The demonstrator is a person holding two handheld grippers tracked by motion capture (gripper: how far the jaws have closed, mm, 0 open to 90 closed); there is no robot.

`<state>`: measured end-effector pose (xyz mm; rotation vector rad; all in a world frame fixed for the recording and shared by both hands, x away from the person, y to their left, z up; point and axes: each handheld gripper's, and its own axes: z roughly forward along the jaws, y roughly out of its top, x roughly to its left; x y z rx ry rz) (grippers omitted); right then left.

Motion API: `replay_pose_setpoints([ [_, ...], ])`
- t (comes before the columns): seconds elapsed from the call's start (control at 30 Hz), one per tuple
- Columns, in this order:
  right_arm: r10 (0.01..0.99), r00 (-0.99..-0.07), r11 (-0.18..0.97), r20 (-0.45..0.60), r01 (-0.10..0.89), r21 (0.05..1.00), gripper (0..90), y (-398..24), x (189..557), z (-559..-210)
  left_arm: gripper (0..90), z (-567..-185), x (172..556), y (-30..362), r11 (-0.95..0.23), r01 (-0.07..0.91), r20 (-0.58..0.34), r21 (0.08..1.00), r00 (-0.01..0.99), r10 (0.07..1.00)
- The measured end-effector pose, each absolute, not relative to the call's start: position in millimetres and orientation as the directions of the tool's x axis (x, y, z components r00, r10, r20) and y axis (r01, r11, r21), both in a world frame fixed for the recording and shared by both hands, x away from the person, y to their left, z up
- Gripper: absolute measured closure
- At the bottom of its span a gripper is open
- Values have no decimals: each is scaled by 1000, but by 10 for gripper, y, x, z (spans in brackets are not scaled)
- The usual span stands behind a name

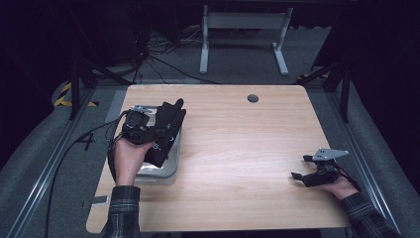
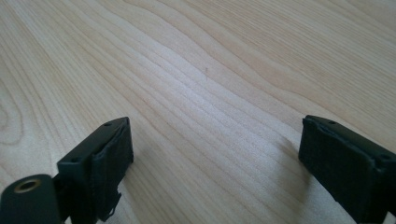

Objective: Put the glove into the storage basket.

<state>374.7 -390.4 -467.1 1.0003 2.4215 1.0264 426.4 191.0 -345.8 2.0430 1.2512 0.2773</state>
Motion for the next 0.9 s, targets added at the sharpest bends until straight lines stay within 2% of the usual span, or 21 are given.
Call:
replay_pose_setpoints([
  [0.3, 713, -701, 495, -25, 478, 726, 105, -3905, 3747, -4672, 706, -3803, 4421, 2067, -252, 759, -206, 600, 451, 869],
  [0.63, 714, -700, 493, -24, 479, 726, 105, -3904, 3746, -4671, 669, -4019, 4560, 2092, -280, 793, -199, 540, 444, 874],
  [0.73, 713, -701, 495, -25, 478, 726, 105, -3905, 3747, -4672, 582, -4068, 4586, 2095, -290, 800, -176, 526, 436, 883],
  [0.9, 713, -701, 495, -25, 478, 726, 105, -3905, 3747, -4671, 359, -4102, 4599, 2111, -282, 799, -153, 530, 418, 895],
])
